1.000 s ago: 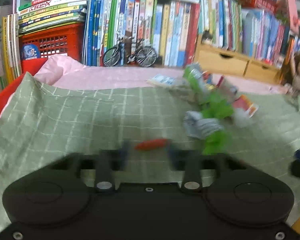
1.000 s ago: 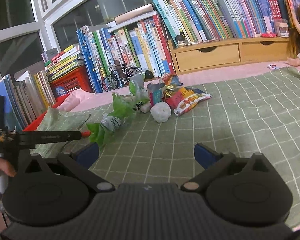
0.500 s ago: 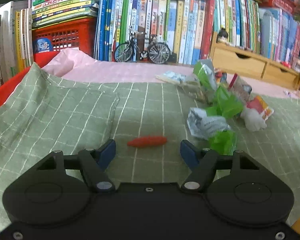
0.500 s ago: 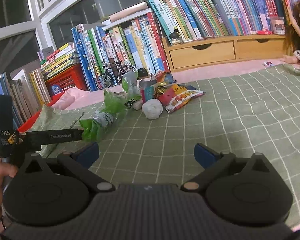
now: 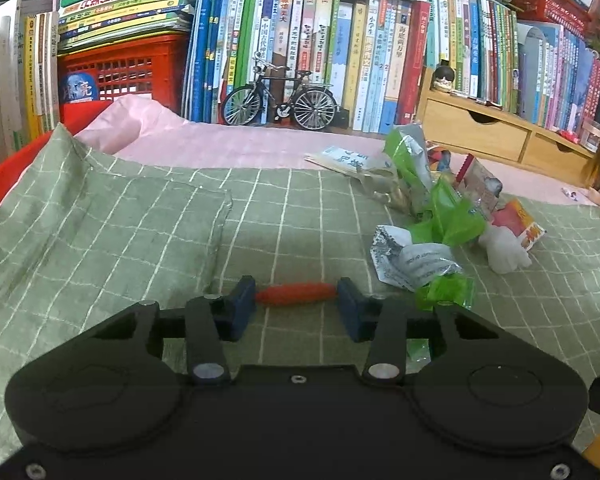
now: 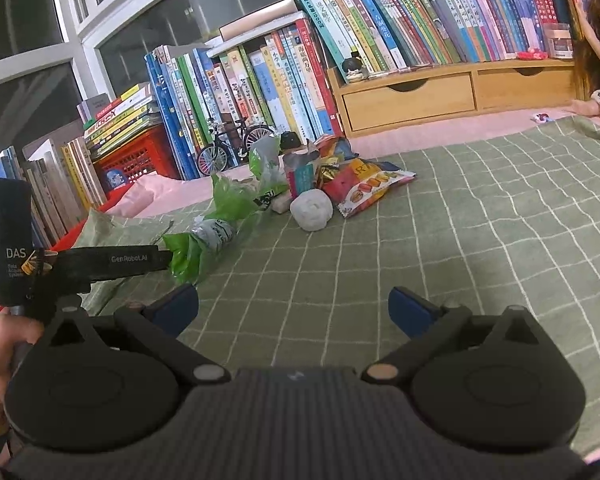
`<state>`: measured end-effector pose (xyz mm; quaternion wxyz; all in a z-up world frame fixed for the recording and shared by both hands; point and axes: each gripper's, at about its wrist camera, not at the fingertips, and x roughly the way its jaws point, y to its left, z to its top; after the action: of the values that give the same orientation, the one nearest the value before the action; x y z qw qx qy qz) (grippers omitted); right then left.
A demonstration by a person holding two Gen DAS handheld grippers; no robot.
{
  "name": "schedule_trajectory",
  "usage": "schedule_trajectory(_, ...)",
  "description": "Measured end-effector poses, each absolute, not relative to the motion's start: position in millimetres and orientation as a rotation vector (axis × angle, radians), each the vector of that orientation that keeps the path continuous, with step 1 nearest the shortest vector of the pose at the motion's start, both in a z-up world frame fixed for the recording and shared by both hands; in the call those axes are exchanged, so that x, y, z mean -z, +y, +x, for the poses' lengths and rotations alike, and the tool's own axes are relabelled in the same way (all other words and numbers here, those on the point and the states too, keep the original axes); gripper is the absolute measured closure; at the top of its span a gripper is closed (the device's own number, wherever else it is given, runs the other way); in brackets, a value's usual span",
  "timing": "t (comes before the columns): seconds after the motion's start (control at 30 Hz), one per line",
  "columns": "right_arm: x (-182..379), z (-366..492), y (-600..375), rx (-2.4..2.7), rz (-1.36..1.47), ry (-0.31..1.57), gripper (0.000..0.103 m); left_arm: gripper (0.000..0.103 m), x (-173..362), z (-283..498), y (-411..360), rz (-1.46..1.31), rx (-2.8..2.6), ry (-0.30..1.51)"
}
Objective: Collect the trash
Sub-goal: 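Grasp the green wrapper bundle with the right tool while the left tool holds the carrot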
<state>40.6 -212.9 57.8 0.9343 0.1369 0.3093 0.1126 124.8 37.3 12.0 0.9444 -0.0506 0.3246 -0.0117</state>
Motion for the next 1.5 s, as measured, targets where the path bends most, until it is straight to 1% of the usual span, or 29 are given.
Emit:
schedule_trajectory(0.33, -70, 47, -205, -0.262, 0.235, 0.623, 0.000, 0.061, -17, 103, 53, -0.166, 0.089, 0.654)
schedule_trajectory(0.47, -74, 67, -197, -0.329, 0.273, 0.646, 0.000, 0.061, -20, 91, 69, -0.227, 0.116, 0.653)
schedule_trajectory(0.6, -75, 92, -181, -0.370, 0.297, 0.673, 0.000, 0.061, -30, 79, 80, -0.230, 0.119, 0.610)
schedule_trajectory(0.7, -70, 111, -169, -0.415, 0.347, 0.706, 0.000, 0.061, -35, 68, 91, -0.275, 0.125, 0.582)
schedule_trajectory(0.87, -59, 139, -144, -0.422, 0.359, 0.751, 0.000, 0.061, -38, 53, 99, -0.246, 0.122, 0.543)
schedule_trajectory(1.1, -47, 152, -122, -0.384, 0.359, 0.746, 0.000, 0.061, -37, 41, 103, -0.223, 0.147, 0.546)
schedule_trajectory(1.2, -46, 152, -115, -0.343, 0.285, 0.734, 0.008, 0.061, -35, 33, 101, -0.202, 0.164, 0.547)
schedule_trajectory(1.27, -46, 151, -111, -0.327, 0.239, 0.735, 0.016, 0.061, -33, 31, 102, -0.224, 0.178, 0.558)
schedule_trajectory(1.33, -47, 150, -109, -0.313, 0.207, 0.729, 0.033, 0.061, -30, 29, 104, -0.238, 0.180, 0.566)
schedule_trajectory(1.37, -48, 150, -108, -0.313, 0.195, 0.727, 0.038, 0.061, -29, 28, 104, -0.243, 0.179, 0.567)
schedule_trajectory(1.4, -49, 149, -108, -0.318, 0.187, 0.730, 0.046, 0.061, -29, 26, 105, -0.247, 0.181, 0.567)
schedule_trajectory(1.43, -49, 149, -108, -0.326, 0.183, 0.733, 0.052, 0.061, -29, 25, 105, -0.250, 0.184, 0.566)
schedule_trajectory(1.47, -49, 148, -108, -0.329, 0.181, 0.733, 0.054, 0.061, -29, 24, 106, -0.251, 0.185, 0.565)
schedule_trajectory(1.5, -50, 148, -109, -0.331, 0.180, 0.732, 0.061, 0.061, -29, 23, 106, -0.250, 0.183, 0.563)
